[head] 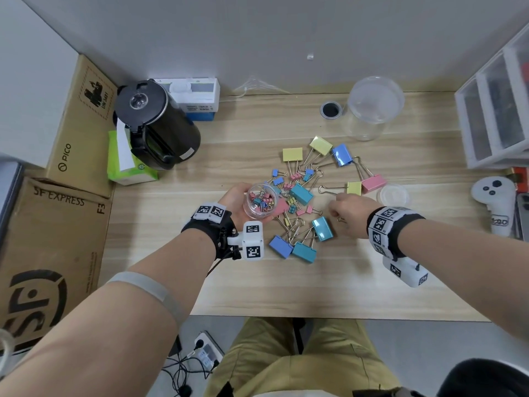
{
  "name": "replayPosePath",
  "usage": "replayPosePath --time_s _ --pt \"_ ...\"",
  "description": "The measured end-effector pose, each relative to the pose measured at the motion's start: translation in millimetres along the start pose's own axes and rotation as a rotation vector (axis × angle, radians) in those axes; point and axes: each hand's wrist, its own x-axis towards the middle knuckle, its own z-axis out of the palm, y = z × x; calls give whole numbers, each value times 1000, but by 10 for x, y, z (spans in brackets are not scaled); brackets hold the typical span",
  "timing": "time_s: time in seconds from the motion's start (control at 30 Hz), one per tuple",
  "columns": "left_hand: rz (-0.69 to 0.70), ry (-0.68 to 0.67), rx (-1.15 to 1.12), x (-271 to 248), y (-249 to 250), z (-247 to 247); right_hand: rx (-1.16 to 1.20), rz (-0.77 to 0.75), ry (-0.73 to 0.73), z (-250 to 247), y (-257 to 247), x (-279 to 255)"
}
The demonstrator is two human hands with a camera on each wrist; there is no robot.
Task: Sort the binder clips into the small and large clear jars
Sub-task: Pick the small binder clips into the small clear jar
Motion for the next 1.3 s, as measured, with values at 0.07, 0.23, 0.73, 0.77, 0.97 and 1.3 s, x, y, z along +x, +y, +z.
replayPosePath --time_s 0.07,0.23,0.73,0.77,0.97,1.3 --pt "-2 4 -1 -18 0 19 25 -3 -19 7 4 21" --pt "-1 16 -11 -38 6 11 228 87 91 26 -23 105" --pt "-19 5 -2 -77 10 -102 408 140 229 -58 -476 417" --pt "-14 7 -12 -65 7 -118 382 132 221 -52 -476 435" --pt "-17 -10 -17 -32 -28 -162 305 142 186 -75 -493 449" --pt "0 -38 -4 -47 -15 -17 914 -31 365 -663 -793 409"
